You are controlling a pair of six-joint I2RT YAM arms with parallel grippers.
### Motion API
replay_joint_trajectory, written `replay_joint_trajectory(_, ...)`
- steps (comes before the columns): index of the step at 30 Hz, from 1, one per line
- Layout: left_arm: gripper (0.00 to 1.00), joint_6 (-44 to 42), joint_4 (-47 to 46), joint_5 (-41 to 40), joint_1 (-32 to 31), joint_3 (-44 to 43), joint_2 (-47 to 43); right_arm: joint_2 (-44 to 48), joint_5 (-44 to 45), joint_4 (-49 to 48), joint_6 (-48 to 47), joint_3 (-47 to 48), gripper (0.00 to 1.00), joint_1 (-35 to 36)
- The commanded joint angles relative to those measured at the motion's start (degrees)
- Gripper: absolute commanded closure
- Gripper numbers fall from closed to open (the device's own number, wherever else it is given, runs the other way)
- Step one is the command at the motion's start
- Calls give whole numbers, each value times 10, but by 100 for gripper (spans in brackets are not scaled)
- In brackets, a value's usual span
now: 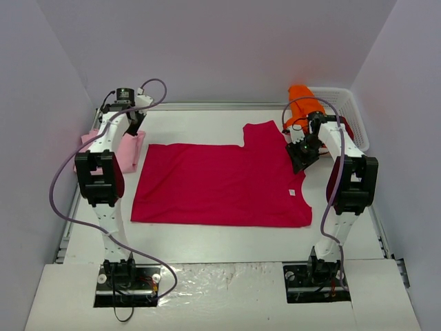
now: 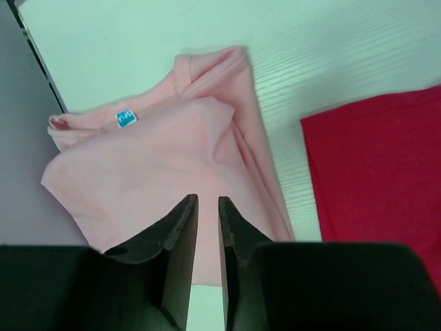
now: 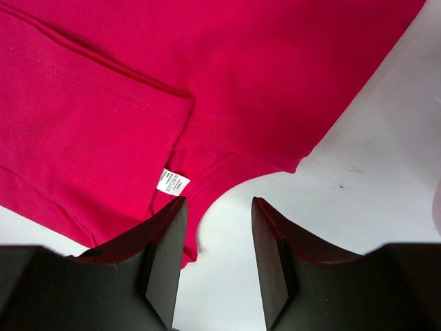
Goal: Fold and stack the t-shirts
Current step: Fold the flattened tshirt in 1/3 of the way, then grap the side of the flattened tshirt furthest away from the robot with both arms
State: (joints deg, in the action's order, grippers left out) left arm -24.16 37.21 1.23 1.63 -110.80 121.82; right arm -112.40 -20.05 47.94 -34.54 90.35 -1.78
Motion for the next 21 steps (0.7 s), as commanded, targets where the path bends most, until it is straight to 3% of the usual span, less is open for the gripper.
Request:
replay_joint_trajectory(1, 82, -26, 22, -6, -33, -25, -20, 17, -7, 18, -4, -6, 61, 4)
replay_joint_trajectory(6, 81, -65, 60, 23, -45, -58, 27, 14, -2, 17, -5, -10, 61, 3)
replay_joint_trajectory(10, 74, -80, 75, 33, -45, -85, 59, 10, 0, 15, -6, -13, 61, 1)
replay_joint_trajectory(16, 68, -61, 160, 77, -37, -186, 126, 0, -1, 8, -3, -15, 61, 1)
replay_joint_trajectory(21, 63, -56, 183, 102, -33, -202, 144, -8, -2, 4, -2, -19, 61, 1)
